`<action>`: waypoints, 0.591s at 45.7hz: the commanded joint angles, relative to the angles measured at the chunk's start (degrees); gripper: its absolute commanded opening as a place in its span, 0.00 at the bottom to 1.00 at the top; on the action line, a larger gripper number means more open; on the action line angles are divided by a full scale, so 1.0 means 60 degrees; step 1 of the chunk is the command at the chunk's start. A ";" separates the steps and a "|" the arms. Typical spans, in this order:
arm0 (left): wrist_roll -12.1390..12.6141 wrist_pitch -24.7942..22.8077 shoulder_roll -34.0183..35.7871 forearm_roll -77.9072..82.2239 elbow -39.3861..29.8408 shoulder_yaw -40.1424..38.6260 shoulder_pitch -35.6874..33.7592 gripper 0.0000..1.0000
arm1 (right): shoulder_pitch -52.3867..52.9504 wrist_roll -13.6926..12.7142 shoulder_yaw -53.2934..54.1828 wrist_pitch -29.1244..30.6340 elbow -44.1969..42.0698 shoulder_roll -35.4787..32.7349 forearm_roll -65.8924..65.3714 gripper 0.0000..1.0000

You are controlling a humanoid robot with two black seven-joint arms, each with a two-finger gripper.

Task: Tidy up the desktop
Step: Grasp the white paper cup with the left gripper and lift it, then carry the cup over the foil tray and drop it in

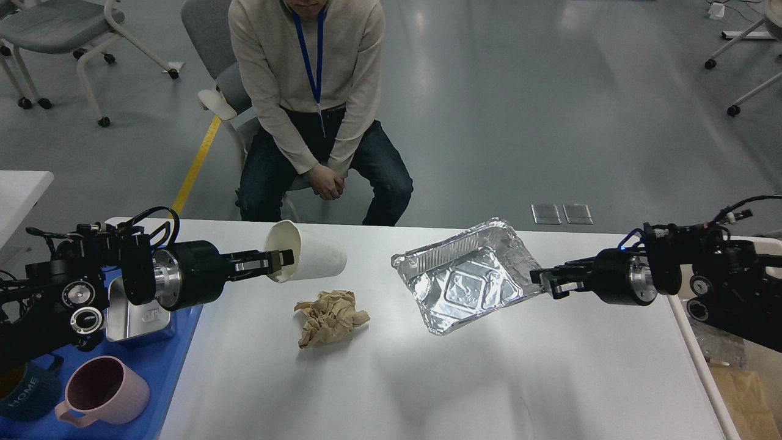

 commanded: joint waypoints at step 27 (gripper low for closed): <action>-0.0116 -0.0250 -0.1673 -0.1424 0.1129 0.0893 -0.2069 0.01 | 0.1349 0.0086 -0.1203 0.0051 -0.1294 0.2139 0.0512 0.00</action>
